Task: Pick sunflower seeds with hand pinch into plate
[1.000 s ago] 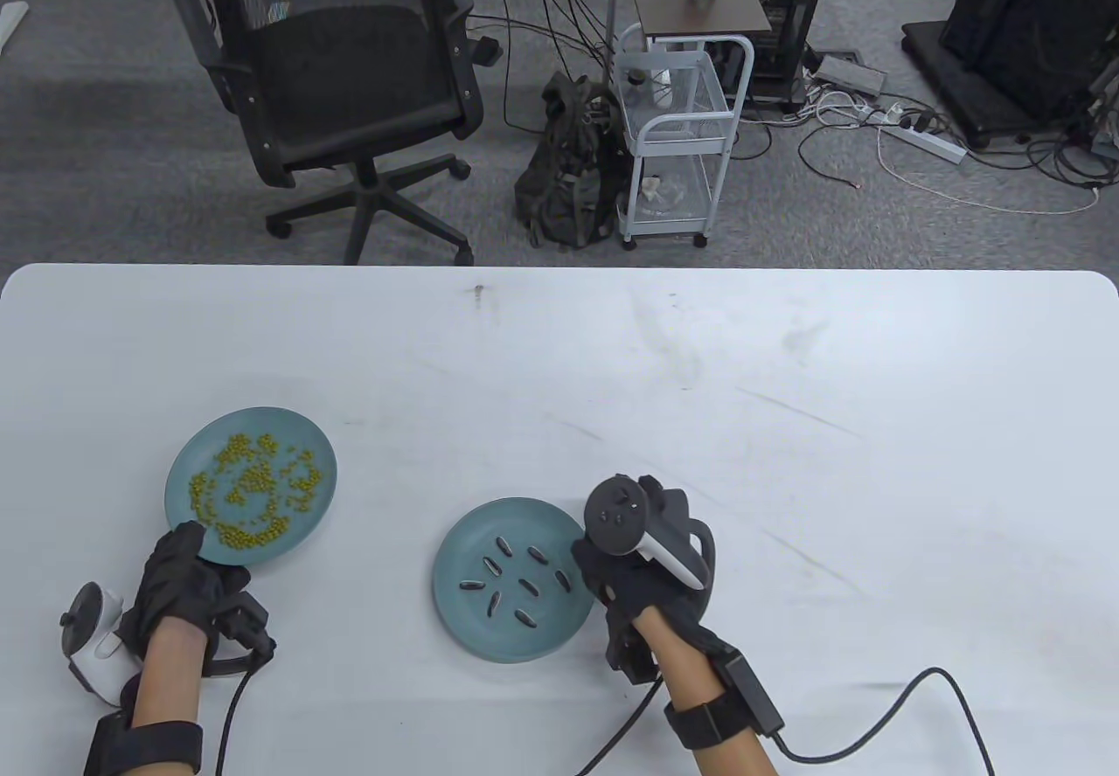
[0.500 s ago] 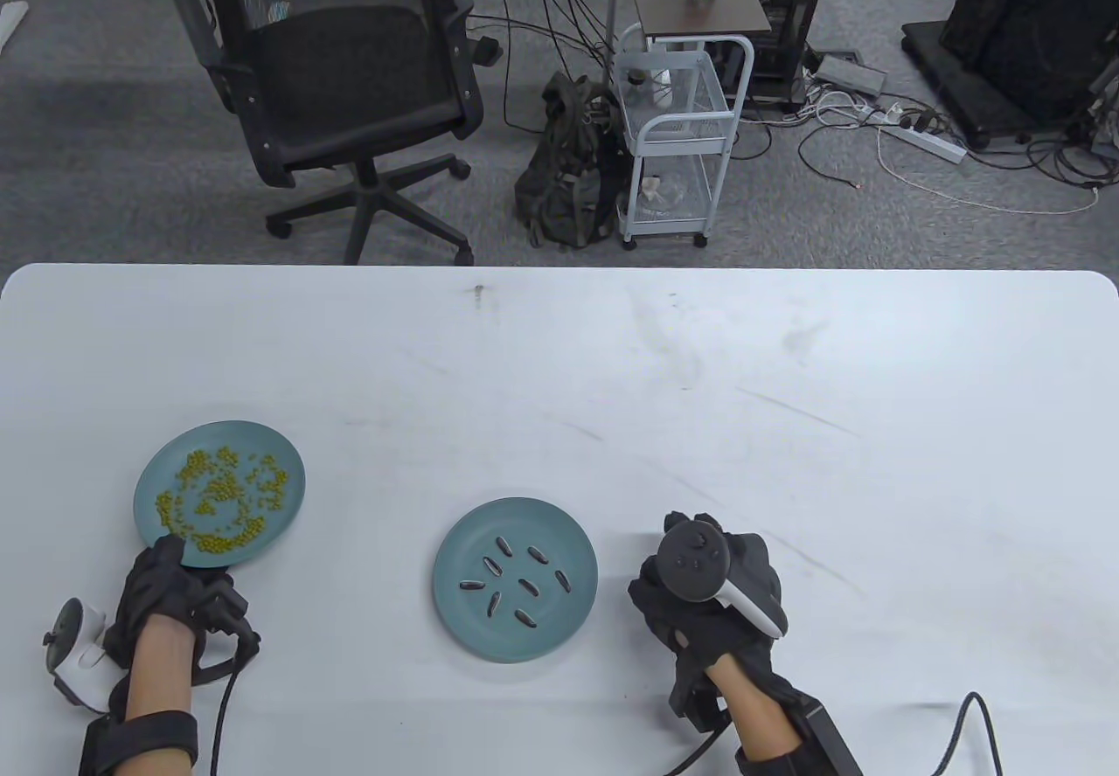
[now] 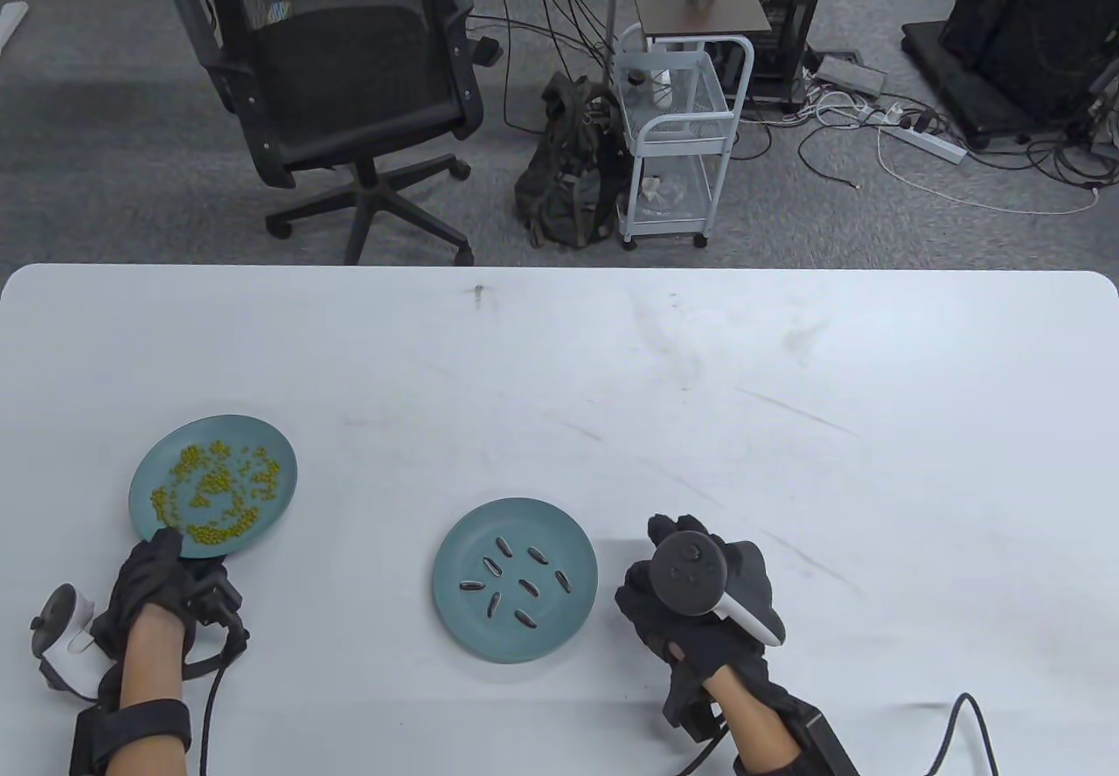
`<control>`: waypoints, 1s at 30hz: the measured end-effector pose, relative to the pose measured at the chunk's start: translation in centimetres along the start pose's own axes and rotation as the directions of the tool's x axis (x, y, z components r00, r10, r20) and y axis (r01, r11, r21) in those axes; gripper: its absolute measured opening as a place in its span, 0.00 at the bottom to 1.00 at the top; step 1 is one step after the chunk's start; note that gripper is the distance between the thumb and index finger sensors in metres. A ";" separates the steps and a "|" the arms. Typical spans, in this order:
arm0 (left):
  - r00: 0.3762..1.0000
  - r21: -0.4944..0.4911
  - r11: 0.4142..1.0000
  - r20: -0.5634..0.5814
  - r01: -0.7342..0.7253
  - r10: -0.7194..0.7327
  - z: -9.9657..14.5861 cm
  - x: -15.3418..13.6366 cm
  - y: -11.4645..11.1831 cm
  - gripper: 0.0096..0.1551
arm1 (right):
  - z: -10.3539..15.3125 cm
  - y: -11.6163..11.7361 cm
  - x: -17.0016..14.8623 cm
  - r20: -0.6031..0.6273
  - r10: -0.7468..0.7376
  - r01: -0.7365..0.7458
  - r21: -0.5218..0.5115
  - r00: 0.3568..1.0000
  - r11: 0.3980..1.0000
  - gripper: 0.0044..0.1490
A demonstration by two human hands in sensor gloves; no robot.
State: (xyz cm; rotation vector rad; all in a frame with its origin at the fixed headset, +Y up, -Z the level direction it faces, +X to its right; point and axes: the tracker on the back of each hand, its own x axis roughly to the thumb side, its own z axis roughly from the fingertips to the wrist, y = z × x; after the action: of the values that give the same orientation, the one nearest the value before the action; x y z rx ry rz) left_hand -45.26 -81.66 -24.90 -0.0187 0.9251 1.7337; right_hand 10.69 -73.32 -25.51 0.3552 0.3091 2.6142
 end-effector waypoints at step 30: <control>0.658 0.143 0.677 0.160 0.722 -0.735 4.7 5.3 -3.1 0.48 | -0.7 -0.4 -2.8 -0.106 -0.082 0.076 -0.057 0.991 0.995 0.27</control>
State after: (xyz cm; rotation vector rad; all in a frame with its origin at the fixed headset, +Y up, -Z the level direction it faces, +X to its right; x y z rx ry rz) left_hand -42.77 -74.40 -25.72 -0.1484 0.6779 0.9168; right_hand 13.02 -74.39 -26.82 0.1791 0.2834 2.5631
